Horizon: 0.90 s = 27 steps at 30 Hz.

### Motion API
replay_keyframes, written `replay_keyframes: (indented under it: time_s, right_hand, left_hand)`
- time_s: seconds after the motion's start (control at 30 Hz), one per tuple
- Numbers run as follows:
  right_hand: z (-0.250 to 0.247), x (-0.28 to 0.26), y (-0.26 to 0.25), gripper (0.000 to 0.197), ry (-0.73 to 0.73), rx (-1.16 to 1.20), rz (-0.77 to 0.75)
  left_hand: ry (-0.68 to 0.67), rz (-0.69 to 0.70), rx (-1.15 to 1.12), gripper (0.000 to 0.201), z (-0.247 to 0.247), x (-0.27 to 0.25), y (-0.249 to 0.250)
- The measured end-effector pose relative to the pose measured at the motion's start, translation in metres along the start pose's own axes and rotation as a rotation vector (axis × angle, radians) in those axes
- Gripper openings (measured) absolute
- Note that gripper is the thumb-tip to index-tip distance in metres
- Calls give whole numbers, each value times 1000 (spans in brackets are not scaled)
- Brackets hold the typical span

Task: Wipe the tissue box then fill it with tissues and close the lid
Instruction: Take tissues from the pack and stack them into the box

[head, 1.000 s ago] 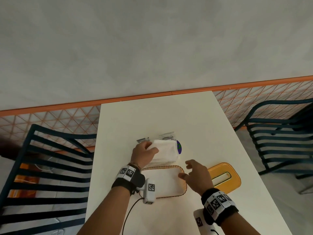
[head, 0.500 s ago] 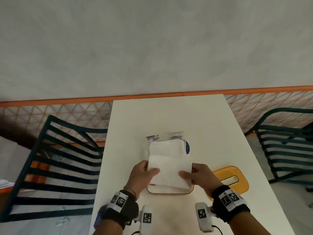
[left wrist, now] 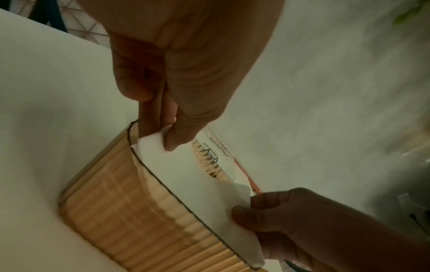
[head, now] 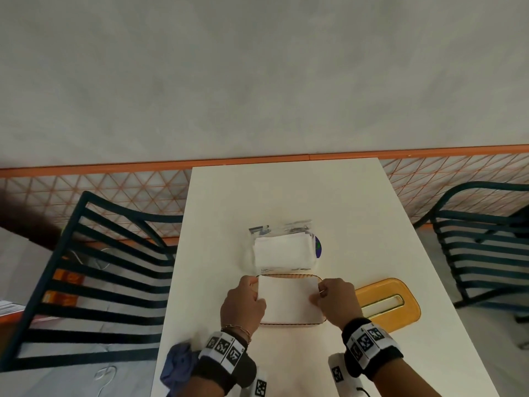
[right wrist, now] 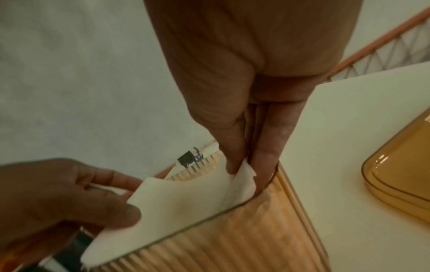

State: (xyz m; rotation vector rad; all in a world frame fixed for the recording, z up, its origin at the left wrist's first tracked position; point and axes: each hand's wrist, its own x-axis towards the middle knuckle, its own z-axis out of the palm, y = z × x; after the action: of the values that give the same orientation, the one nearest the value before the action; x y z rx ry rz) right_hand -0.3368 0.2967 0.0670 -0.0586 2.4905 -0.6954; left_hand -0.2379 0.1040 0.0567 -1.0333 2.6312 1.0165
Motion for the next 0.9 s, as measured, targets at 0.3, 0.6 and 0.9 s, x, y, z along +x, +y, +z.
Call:
replay_keyframes:
  time_s: [0.3,0.6,0.9]
  right_hand:
    - [13,-15,-8,29,140,-334,-66]
    - [20,-19,6,43,80,-505,-323]
    - [-3,-5,7,31,229,-277,-138]
  left_hand:
    - [67,149,148,50,1,-7,-1]
    - [-224,445,354,39,15,7,-7]
    - [-105,210,47,23,-29,57,43]
